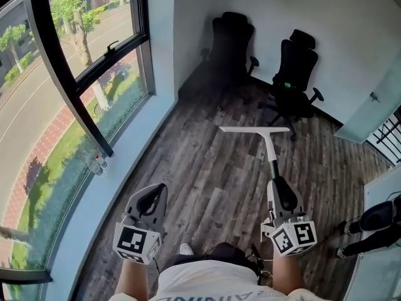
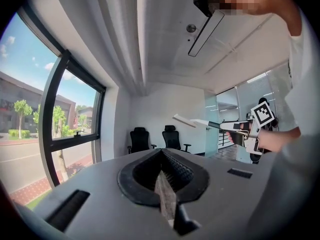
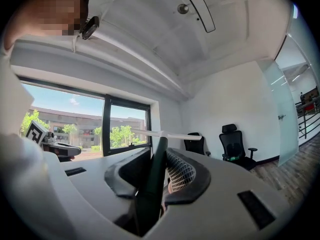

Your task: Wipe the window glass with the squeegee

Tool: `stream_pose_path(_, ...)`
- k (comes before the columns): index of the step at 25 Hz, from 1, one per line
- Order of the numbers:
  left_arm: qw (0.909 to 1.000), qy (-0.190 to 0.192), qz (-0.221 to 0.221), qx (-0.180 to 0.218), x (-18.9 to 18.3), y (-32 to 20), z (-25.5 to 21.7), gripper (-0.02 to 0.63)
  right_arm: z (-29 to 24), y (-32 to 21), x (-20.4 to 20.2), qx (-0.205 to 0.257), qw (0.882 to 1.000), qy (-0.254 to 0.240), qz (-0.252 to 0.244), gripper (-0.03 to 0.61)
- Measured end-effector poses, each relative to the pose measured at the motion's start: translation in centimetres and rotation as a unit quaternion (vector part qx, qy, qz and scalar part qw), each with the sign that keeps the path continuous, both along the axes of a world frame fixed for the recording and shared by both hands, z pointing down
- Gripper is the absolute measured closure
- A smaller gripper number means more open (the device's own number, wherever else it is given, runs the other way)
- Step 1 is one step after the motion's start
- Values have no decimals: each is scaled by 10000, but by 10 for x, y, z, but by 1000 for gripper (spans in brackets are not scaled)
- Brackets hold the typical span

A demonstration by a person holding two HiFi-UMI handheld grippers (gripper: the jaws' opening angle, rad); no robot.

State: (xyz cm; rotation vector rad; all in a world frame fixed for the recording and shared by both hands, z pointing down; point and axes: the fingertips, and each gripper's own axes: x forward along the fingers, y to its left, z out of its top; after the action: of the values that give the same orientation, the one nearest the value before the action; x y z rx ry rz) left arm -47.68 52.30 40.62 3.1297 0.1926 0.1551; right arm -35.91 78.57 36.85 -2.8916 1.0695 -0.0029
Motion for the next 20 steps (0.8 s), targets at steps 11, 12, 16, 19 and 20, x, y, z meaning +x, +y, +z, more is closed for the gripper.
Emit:
stream_pose_path(11, 9990, -93, -401, -155, 98, -70, 11, 597, 18, -92, 125, 200, 9982, -86, -554, 479)
stream_pose_path(12, 9990, -99, -429, -120, 114, -74, 9, 597, 19, -98, 144, 238, 9980, -73, -585, 479)
stream_pose_path(16, 9981, -68, -616, 34, 187, -87, -1, 597, 26, -116, 232, 380, 9970, -231, -628, 479)
stream_pose_path(19, 9964, -27, -851, 12, 241, -99, -9, 597, 26, -122, 298, 457, 9961, -357, -664, 479)
stream_pose_path(20, 9955, -2, -950, 4, 259, -103, -11, 597, 25, -124, 319, 472, 9958, -377, -690, 479)
